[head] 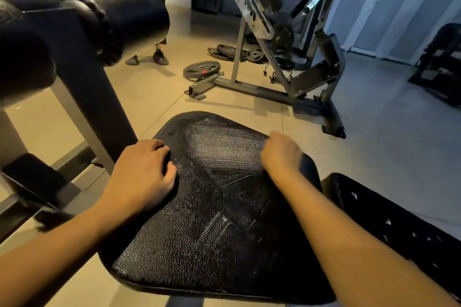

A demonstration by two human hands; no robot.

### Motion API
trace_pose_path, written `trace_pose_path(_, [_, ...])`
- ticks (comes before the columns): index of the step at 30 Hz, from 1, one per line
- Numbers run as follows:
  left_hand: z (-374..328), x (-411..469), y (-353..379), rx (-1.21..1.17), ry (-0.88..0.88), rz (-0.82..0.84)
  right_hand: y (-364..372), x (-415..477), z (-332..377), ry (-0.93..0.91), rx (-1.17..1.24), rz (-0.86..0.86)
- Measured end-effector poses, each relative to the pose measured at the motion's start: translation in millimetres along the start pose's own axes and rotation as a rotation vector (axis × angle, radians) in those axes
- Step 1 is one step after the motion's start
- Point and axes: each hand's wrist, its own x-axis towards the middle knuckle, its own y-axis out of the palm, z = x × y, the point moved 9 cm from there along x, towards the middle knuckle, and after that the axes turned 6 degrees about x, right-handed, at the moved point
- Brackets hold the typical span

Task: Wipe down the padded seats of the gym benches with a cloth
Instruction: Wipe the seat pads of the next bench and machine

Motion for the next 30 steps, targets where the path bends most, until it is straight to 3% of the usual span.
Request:
trace_pose_path(4, [5,0,2,-0.051,0.000,0.014,31,-41,157,-0.379,0.060,0.186])
trace_pose_path(6, [9,0,0,-0.072,-0.006,0.008,33,-61,192,-0.539,0.066,0.231])
trace_pose_path(8, [9,0,1,-0.055,-0.007,0.016,28,-50,166,-0.512,0.070,0.203])
trace_pose_path(13, [4,1,4,-0.033,-0.013,0.012,-2,23,-20,-0.084,-0.058,0.009])
trace_pose_path(15, [5,4,8,-0.021,-0.013,0.020,-8,33,-54,0.023,-0.089,0.000])
trace_pose_path(18, [2,4,6,-0.018,0.001,0.001,-3,31,-25,-0.002,-0.089,-0.028])
trace_pose_path(21, [3,5,7,-0.016,-0.001,0.012,21,33,60,-0.143,0.043,0.003])
trace_pose_path(26, [4,5,6,-0.027,0.014,0.011,47,-3,209,-0.534,0.253,0.193])
trace_pose_path(28, [4,6,6,-0.038,0.021,0.013,48,10,202,-0.547,0.221,0.182])
trace_pose_path(30, [6,6,6,-0.053,0.013,0.016,45,48,162,-0.404,0.190,0.138])
